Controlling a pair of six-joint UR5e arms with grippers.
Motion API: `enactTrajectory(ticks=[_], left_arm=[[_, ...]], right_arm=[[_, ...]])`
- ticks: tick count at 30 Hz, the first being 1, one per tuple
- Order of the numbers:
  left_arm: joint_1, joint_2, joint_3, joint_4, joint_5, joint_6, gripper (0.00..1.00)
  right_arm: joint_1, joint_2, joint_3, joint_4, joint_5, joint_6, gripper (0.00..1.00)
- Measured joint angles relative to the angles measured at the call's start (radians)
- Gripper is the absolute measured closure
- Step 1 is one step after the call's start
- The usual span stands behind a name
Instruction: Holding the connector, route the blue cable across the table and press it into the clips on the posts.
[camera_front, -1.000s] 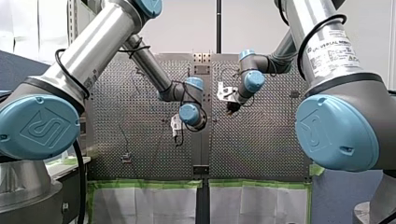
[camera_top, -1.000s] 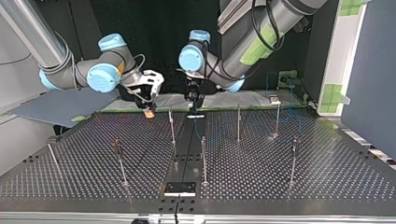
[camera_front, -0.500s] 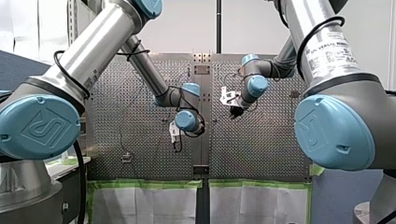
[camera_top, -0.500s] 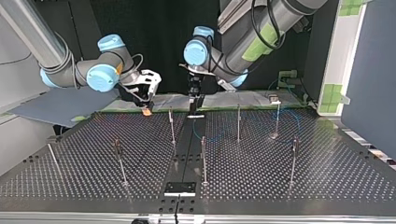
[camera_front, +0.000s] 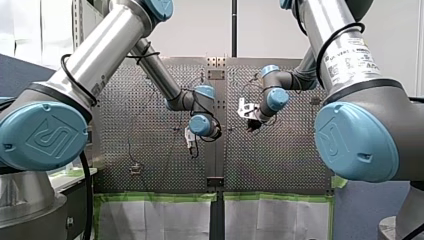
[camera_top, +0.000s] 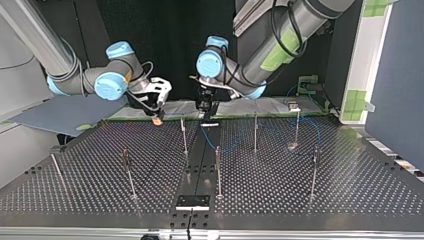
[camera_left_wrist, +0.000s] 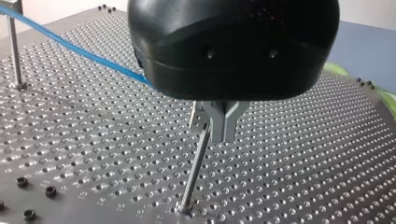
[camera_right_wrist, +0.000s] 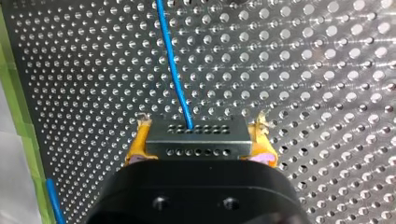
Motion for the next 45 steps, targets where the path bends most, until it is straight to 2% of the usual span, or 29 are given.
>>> enactTrajectory(ticks=[5, 15, 28, 36, 41, 43, 44, 45], left_arm=[[0.005, -0.018, 0.019, -0.015, 0.009, 0.0, 1.0], [0.024, -0.093, 0.107, -0.086, 0.0, -0.002, 1.0], [0.048, -0.099, 0.212, -0.113, 0.003, -0.002, 1.0], [0.068, -0.102, 0.276, -0.121, 0.012, 0.0, 1.0], [0.07, -0.102, 0.288, -0.129, 0.014, 0.001, 1.0], [0.069, -0.102, 0.289, -0.135, 0.014, 0.002, 0.8], [0.068, -0.102, 0.289, -0.138, 0.014, 0.002, 0.8], [0.067, -0.102, 0.289, -0.143, 0.014, 0.003, 0.65]], right_arm=[[-0.012, 0.009, -0.006, -0.006, -0.012, 0.004, 1.0], [-0.03, 0.029, -0.016, -0.007, -0.017, 0.005, 1.0], [-0.072, 0.053, -0.042, -0.02, -0.024, 0.012, 1.0], [-0.087, 0.083, -0.067, -0.027, -0.029, 0.015, 1.0], [-0.094, 0.085, -0.086, -0.029, -0.036, 0.017, 1.0], [-0.097, 0.085, -0.093, -0.029, -0.037, 0.018, 1.0], [-0.098, 0.085, -0.095, -0.029, -0.037, 0.019, 1.0], [-0.099, 0.085, -0.097, -0.029, -0.038, 0.019, 1.0]])
